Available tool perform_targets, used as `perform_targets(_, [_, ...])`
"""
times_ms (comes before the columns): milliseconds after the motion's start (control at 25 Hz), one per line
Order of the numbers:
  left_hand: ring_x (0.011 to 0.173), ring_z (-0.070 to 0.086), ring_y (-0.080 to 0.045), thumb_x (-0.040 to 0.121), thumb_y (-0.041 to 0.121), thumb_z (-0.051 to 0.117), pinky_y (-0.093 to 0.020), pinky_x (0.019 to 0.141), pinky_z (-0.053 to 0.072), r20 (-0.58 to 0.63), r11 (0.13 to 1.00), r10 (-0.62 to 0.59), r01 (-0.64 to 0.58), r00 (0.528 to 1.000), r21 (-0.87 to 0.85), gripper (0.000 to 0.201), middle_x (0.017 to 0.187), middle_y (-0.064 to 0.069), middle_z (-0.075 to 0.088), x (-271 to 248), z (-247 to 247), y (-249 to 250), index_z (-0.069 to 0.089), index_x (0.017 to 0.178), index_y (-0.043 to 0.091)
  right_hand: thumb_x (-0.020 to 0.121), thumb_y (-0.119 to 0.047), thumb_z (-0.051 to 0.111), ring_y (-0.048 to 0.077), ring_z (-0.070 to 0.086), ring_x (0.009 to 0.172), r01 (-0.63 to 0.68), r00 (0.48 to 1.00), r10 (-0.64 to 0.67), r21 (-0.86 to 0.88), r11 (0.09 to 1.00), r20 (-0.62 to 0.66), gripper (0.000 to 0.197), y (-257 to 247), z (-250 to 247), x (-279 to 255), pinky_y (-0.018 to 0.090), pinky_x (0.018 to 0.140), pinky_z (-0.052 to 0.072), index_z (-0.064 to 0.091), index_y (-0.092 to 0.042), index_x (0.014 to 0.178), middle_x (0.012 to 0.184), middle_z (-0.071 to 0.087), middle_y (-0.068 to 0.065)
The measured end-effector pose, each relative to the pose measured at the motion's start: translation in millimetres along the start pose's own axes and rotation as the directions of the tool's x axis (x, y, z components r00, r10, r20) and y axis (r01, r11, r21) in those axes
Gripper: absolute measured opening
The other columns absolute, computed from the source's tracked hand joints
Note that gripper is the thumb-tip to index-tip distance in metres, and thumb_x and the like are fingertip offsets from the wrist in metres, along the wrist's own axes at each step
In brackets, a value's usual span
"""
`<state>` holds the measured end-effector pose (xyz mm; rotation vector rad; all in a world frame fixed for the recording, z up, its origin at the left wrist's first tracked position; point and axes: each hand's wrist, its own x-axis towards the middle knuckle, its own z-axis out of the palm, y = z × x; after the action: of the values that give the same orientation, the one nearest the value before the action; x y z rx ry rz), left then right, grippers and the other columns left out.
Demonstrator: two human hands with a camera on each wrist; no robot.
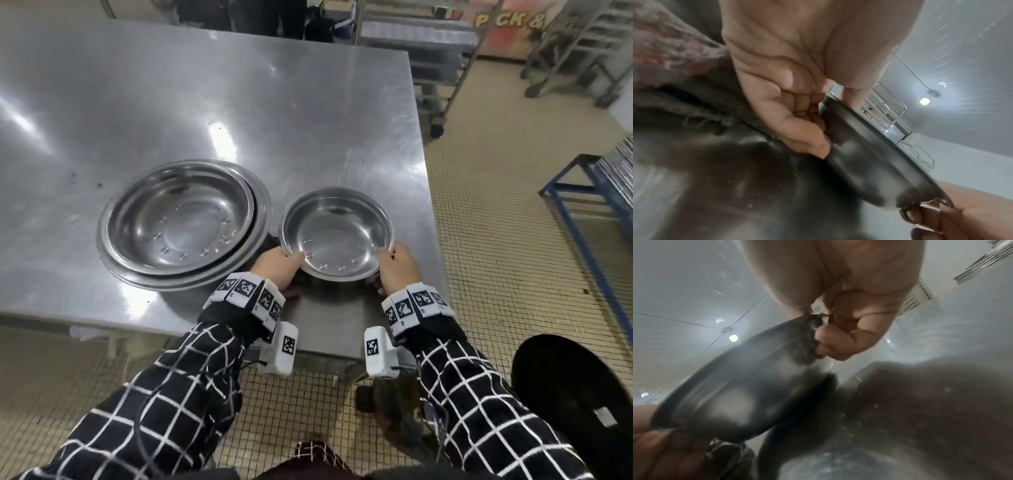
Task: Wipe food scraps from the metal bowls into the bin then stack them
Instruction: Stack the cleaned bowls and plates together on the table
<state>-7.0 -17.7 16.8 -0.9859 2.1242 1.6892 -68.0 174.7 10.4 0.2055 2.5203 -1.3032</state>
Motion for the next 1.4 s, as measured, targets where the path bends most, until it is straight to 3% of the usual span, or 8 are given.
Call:
perform_targets(280, [0.073, 0.064, -0.018, 0.08, 0.03, 0.063, -0.038, 0.066, 0.055, -0.061, 0.949, 0.291, -0.28, 0.955, 0.146, 0.024, 0.081, -0.004, 0.064, -35, -25, 21, 0.052, 0.095, 0.014, 0.098, -0.02, 0.037, 0.015, 0.053, 0.055, 0.045, 0.998, -0.038, 0.139, 0.989, -0.053, 0.018, -18, -22, -43, 0.024, 0.045, 0.046, 0.047, -0.008, 0.106, 0.082, 0.056, 0.012])
perform_targets(360, [0.074, 0.055, -0.01, 0.084, 0.024, 0.06, -0.029, 0.064, 0.044, -0.092, 0.913, 0.355, -0.324, 0.93, 0.249, 0.023, 0.082, 0.003, 0.055, -43, -44, 29, 0.046, 0.1, 0.016, 0.099, -0.02, 0.037, 0.015, 0.054, 0.058, 0.064, 0.997, -0.057, 0.161, 0.985, -0.043, 0.018, -31, -22, -58, 0.023, 0.046, 0.047, 0.048, -0.008, 0.108, 0.083, 0.056, 0.011])
perform_targets(640, [0.079, 0.063, -0.023, 0.084, 0.017, 0.06, -0.042, 0.072, 0.055, -0.061, 0.858, 0.486, -0.463, 0.872, 0.221, 0.024, 0.09, -0.005, 0.062, -59, -120, 35, 0.046, 0.103, 0.017, 0.097, -0.019, 0.038, 0.015, 0.055, 0.062, 0.101, 0.993, -0.083, 0.23, 0.968, -0.089, 0.017, -82, 9, -114, 0.024, 0.051, 0.049, 0.05, -0.017, 0.108, 0.082, 0.057, 0.008])
perform_targets(760, [0.067, 0.063, -0.016, 0.09, 0.016, 0.058, -0.029, 0.058, 0.051, -0.048, 0.817, 0.547, -0.521, 0.836, 0.246, 0.02, 0.086, -0.003, 0.063, -62, -161, 29, 0.046, 0.106, 0.015, 0.095, -0.019, 0.039, 0.017, 0.055, 0.063, 0.111, 0.99, -0.086, 0.246, 0.963, -0.107, 0.016, -105, 37, -131, 0.025, 0.052, 0.049, 0.051, -0.017, 0.106, 0.082, 0.056, 0.007])
perform_targets(920, [0.065, 0.063, -0.013, 0.094, 0.029, 0.055, -0.025, 0.061, 0.046, -0.134, 0.766, 0.61, -0.538, 0.781, 0.351, 0.012, 0.086, 0.003, 0.065, -57, -210, 11, 0.055, 0.101, 0.019, 0.092, -0.023, 0.041, 0.026, 0.059, 0.074, 0.102, 0.992, -0.081, 0.218, 0.971, -0.1, 0.015, -128, 85, -141, 0.035, 0.06, 0.053, 0.051, -0.015, 0.1, 0.092, 0.058, 0.014])
perform_targets(1040, [0.079, 0.062, -0.021, 0.094, 0.029, 0.053, -0.03, 0.071, 0.042, -0.158, 0.72, 0.634, -0.504, 0.757, 0.476, 0.011, 0.079, 0.002, 0.06, -49, -240, -3, 0.056, 0.087, 0.021, 0.092, -0.026, 0.044, 0.026, 0.058, 0.079, 0.111, 0.991, -0.101, 0.117, 0.987, -0.086, 0.019, -140, 117, -142, 0.039, 0.072, 0.051, 0.054, -0.012, 0.1, 0.094, 0.06, 0.014])
perform_targets(1240, [0.091, 0.056, -0.023, 0.095, 0.028, 0.051, -0.028, 0.076, 0.036, -0.195, 0.756, 0.571, -0.419, 0.797, 0.502, 0.032, 0.094, -0.006, 0.06, -28, -270, -30, 0.056, 0.117, 0.006, 0.096, -0.038, 0.04, 0.028, 0.059, 0.084, 0.114, 0.988, -0.128, -0.135, 0.984, -0.092, 0.036, -155, 154, -138, 0.037, 0.074, 0.047, 0.056, -0.006, 0.098, 0.091, 0.061, 0.012])
perform_targets(1400, [0.078, 0.052, -0.017, 0.094, 0.03, 0.053, -0.028, 0.073, 0.039, -0.202, 0.768, 0.553, -0.401, 0.808, 0.5, 0.037, 0.078, 0.003, 0.056, -19, -280, -46, 0.052, 0.126, 0.012, 0.096, -0.036, 0.044, 0.017, 0.047, 0.063, 0.119, 0.983, -0.152, -0.268, 0.956, -0.108, 0.03, -159, 167, -137, 0.028, 0.056, 0.038, 0.048, -0.011, 0.08, 0.073, 0.051, 0.003])
